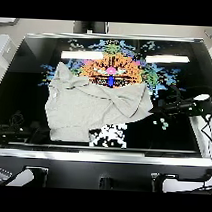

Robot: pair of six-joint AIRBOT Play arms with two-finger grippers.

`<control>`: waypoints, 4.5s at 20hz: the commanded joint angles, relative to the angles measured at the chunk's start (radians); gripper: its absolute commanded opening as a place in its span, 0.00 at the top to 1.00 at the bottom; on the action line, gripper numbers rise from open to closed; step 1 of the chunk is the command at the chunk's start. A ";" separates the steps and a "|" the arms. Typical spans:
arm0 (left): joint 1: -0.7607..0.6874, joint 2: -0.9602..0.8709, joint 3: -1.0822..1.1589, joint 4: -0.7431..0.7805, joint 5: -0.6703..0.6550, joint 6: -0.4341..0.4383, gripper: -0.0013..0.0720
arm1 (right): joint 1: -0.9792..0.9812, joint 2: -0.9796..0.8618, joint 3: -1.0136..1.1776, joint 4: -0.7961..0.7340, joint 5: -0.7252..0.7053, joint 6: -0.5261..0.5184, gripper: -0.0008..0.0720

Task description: Fold the clothes and pants, and hang the long-sleeved shirts on hangers.

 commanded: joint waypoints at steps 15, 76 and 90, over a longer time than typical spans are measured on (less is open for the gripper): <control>-0.096 -0.112 -0.038 -0.213 0.189 0.183 0.96 | 0.000 0.026 0.001 0.019 0.070 0.023 0.94; -0.308 -0.854 1.590 0.051 -0.033 -0.444 0.25 | 0.186 -0.250 0.883 -0.507 -0.119 0.461 0.25; -0.211 -0.509 1.399 0.257 -0.325 -0.497 0.25 | -0.074 -0.068 0.024 -0.106 0.159 0.067 0.35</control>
